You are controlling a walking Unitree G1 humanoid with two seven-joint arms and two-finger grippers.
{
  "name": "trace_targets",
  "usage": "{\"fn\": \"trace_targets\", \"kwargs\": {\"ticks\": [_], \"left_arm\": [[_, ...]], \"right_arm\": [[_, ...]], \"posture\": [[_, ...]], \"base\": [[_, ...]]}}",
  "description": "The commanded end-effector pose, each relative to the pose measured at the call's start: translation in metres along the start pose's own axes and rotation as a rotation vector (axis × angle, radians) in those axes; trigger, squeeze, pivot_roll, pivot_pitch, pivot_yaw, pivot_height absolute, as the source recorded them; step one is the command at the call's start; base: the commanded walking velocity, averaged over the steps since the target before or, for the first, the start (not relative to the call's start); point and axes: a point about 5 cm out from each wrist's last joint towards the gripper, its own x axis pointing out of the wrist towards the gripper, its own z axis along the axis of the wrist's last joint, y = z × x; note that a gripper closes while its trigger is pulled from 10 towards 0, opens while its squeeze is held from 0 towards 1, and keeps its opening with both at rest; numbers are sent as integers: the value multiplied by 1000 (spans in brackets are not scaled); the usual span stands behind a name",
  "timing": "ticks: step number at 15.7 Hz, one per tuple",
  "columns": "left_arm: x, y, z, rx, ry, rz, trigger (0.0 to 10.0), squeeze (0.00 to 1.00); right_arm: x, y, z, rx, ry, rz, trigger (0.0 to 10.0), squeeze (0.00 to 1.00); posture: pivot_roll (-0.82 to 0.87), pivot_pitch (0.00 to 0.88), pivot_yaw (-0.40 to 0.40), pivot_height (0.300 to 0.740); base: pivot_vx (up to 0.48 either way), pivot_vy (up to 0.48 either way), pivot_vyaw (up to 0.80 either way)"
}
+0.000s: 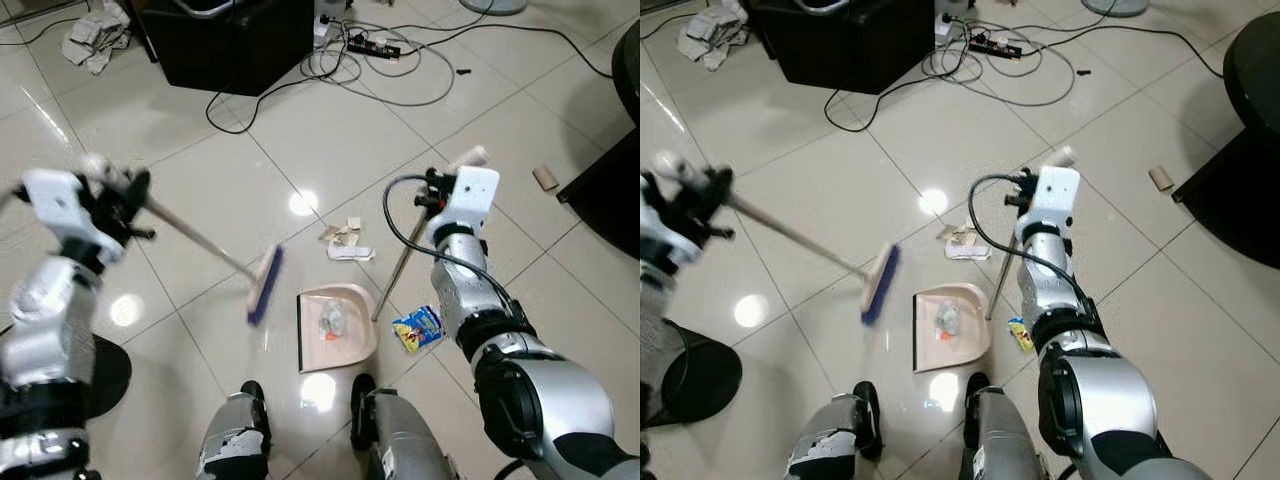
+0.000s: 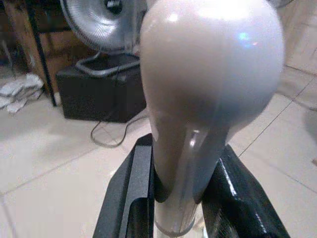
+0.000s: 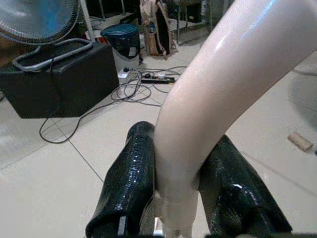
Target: Sweep floor
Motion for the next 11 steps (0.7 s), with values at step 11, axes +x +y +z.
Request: {"fn": "trace_targets", "kwargs": {"ticks": [11], "left_arm": [[-47, -24, -49, 31, 102, 64, 10000, 0]], "right_arm": [[15, -29, 41, 161, -167, -82, 10000, 0]], "posture": [[97, 179, -42, 740]], "base": [[0, 0, 0]]}}
